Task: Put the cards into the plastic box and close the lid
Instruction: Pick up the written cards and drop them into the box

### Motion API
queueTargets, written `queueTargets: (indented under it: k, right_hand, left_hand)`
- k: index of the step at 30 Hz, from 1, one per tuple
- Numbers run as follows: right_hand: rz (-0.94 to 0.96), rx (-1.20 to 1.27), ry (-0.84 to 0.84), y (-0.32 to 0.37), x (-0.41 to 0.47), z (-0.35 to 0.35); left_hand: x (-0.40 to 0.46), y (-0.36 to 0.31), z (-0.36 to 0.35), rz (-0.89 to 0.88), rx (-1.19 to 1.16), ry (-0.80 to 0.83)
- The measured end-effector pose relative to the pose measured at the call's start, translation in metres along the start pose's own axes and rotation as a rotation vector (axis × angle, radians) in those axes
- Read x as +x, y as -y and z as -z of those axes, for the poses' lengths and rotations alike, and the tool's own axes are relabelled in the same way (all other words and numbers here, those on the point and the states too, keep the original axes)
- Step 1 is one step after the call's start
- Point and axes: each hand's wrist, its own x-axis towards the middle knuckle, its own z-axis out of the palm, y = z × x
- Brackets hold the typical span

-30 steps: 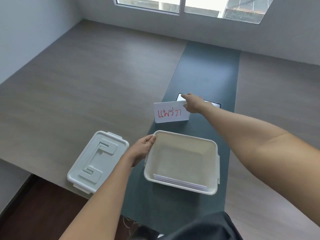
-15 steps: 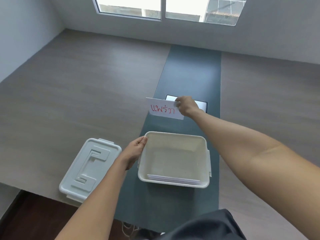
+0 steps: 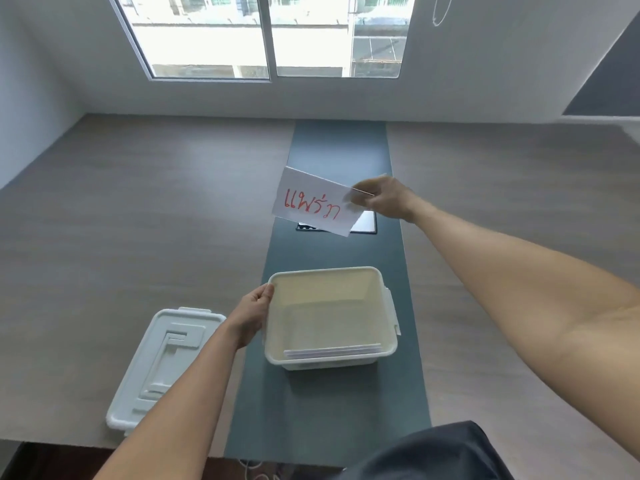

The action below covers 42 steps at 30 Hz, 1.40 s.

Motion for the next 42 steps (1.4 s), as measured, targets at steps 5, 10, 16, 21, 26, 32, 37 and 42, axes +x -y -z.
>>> queueTargets:
  k: [5,10,16,21,26,32,37,42]
  right_hand:
    - [-0.055,0.108,0.144,0.001,-0.023,0.023]
    - [-0.112,0.152,0.268,-0.004,-0.04,0.029]
    - [-0.262,0.225,0.5,-0.01,-0.055,0.02]
    - [-0.363,0.15,0.665,-0.016,-0.062,-0.002]
    - [-0.437,0.051,0.692,-0.028,-0.067,-0.034]
    - [-0.449,-0.029,0.678,-0.042,-0.077,-0.068]
    - [-0.499,-0.034,0.713,-0.046,-0.086,-0.081]
    - [-0.554,-0.001,0.778,-0.049,-0.098,-0.088]
  left_hand:
    - [-0.002,-0.005,-0.002,0.011,0.007,-0.016]
    - [0.0,-0.006,-0.003,0.012,-0.03,-0.019]
    - [0.004,-0.005,-0.004,0.04,-0.069,-0.032]
    - [0.006,-0.005,-0.003,0.06,-0.079,-0.016]
    - [0.01,-0.005,-0.004,0.051,-0.08,-0.038]
    - [0.017,-0.003,-0.005,0.05,-0.078,-0.064]
    - [0.023,0.0,-0.007,0.008,-0.011,-0.103]
    - [0.023,-0.005,-0.016,-0.036,0.024,-0.156]
